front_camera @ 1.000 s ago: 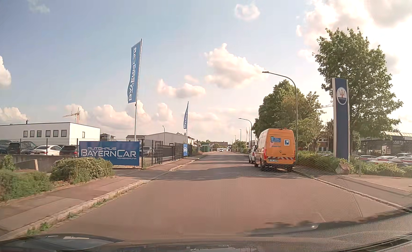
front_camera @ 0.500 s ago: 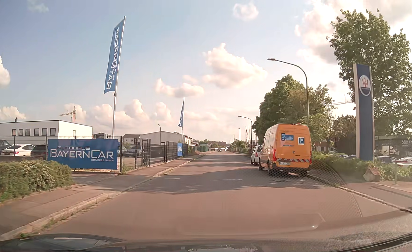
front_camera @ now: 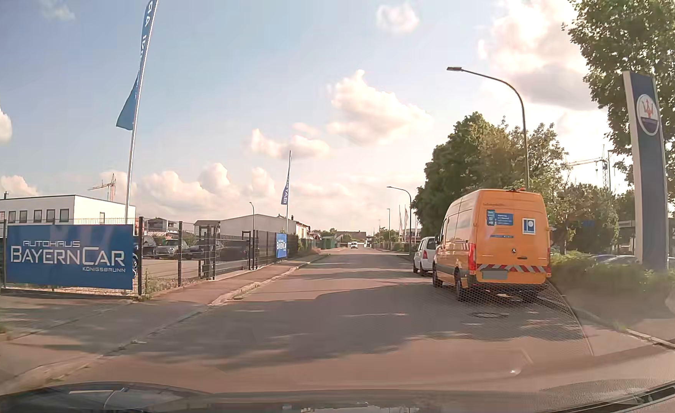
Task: Follow the waypoints while adhering to traffic rules and regulations
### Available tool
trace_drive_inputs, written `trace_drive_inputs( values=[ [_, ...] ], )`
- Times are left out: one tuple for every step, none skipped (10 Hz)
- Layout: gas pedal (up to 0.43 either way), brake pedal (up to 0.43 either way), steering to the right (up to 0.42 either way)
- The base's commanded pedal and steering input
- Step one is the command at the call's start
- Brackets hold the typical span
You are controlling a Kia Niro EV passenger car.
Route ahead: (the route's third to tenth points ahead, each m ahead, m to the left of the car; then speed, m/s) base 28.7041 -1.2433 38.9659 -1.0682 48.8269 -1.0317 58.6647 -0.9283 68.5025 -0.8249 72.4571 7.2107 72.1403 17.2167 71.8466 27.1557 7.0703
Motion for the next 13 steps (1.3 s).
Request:
trace_drive_inputs(
  values=[
    [0.059, 0.012, 0.004],
    [0.059, 0.012, 0.005],
    [0.059, 0.012, 0.005],
    [0.059, 0.012, 0.006],
    [0.059, 0.012, 0.009],
    [0.059, 0.012, 0.007],
    [0.059, 0.012, 0.004],
    [0.059, 0.012, 0.004],
    [0.059, 0.012, 0.007],
    [0.059, 0.012, 0.01],
    [0.059, 0.012, 0.012],
    [0.059, 0.012, 0.015],
    [0.059, 0.012, 0.017]
  ],
)
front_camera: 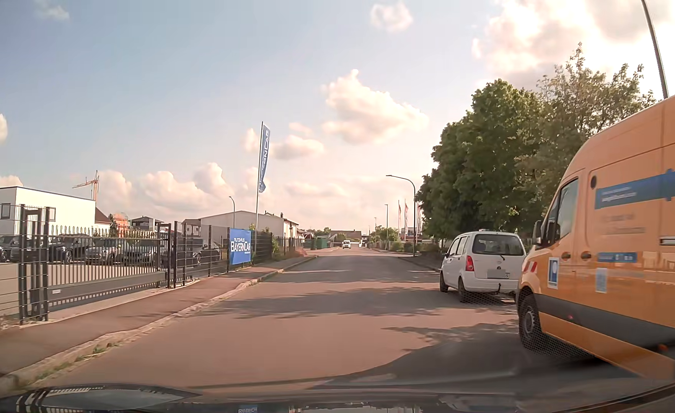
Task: Follow the waypoints while adhering to traffic rules and regulations
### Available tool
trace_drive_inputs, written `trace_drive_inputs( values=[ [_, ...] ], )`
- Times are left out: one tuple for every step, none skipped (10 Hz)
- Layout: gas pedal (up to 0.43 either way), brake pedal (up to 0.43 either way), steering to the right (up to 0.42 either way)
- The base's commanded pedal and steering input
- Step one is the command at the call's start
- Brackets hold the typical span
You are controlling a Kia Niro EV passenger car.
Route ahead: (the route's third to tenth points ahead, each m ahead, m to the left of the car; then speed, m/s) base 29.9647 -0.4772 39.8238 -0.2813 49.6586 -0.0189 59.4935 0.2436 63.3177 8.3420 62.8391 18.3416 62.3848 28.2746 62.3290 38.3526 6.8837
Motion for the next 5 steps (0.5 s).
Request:
trace_drive_inputs(
  values=[
    [0.059, 0.012, 0.017],
    [0.047, 0.012, 0.016],
    [0.028, 0.012, 0.015],
    [0.02, 0.012, 0.014],
    [0.02, 0.012, 0.012]
  ],
)
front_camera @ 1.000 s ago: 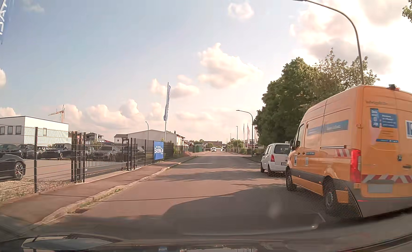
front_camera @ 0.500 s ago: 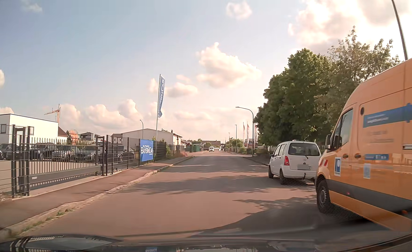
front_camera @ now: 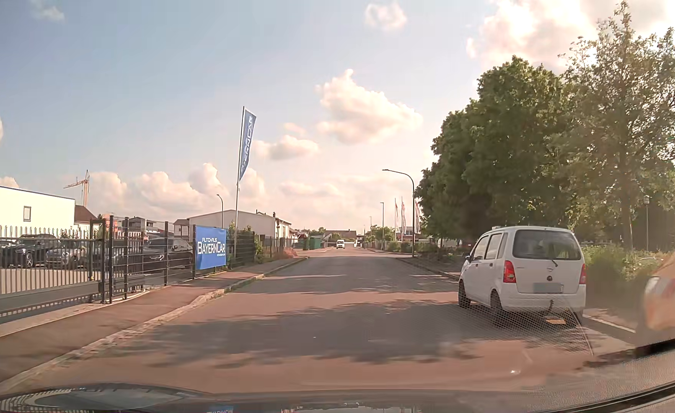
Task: Follow the waypoints while adhering to traffic rules and regulations
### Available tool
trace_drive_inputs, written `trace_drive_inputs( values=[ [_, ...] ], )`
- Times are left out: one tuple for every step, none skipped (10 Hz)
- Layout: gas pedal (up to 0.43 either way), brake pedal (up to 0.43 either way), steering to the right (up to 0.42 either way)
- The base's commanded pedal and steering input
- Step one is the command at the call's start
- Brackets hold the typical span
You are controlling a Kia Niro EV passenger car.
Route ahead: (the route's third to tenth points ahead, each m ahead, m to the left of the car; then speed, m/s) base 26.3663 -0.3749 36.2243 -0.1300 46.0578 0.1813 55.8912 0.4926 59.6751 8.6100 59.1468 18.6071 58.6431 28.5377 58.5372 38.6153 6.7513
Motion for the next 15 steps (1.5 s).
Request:
trace_drive_inputs(
  values=[
    [0.02, 0.012, 0.01],
    [0.02, 0.012, 0.007],
    [0.02, 0.018, 0.007],
    [0.02, 0.012, 0.006],
    [0.028, 0.018, 0.007],
    [0.028, 0.012, 0.008],
    [0.028, 0.012, 0.01],
    [0.028, 0.012, 0.01],
    [0.028, 0.012, 0.01],
    [0.028, 0.012, 0.01],
    [0.028, 0.012, 0.01],
    [0.028, 0.012, 0.01],
    [0.028, 0.012, 0.01],
    [0.028, 0.012, 0.013],
    [0.028, 0.012, 0.014]
  ],
)
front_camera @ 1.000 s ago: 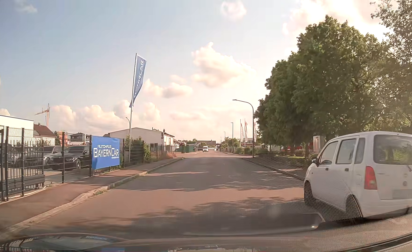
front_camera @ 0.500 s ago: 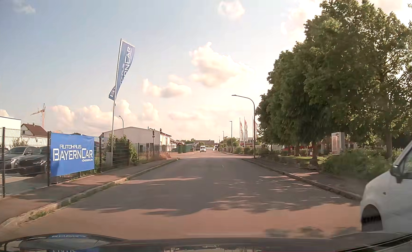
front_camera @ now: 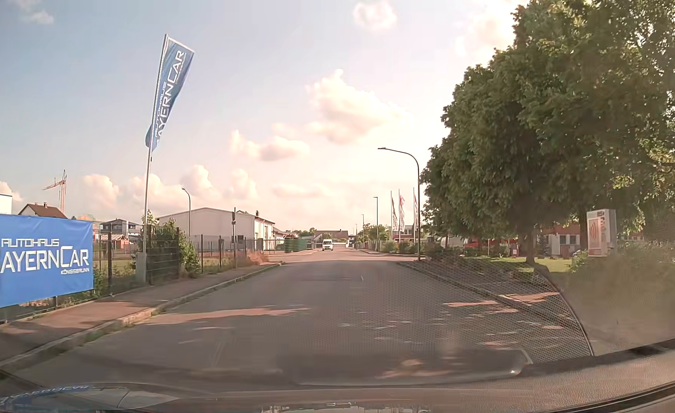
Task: Follow the waypoints while adhering to traffic rules and regulations
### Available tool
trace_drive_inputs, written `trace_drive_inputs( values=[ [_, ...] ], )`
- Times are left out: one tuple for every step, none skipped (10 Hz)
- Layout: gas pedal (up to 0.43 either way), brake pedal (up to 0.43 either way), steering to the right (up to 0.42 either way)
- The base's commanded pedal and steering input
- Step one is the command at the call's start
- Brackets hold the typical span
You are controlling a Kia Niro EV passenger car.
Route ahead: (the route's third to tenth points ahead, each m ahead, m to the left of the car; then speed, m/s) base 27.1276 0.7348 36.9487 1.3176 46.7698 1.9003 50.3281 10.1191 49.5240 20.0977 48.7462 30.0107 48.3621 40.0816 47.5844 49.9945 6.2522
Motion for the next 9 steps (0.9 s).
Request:
trace_drive_inputs(
  values=[
    [0.028, 0.012, 0.014],
    [0.02, 0.012, 0.018],
    [0.02, 0.012, 0.023],
    [0.008, 0.012, 0.025],
    [0.0, 0.012, 0.025],
    [0.0, 0.012, 0.023],
    [0.0, 0.012, 0.014],
    [0.0, 0.012, 0.008],
    [0.0, 0.012, 0.008]
  ],
)
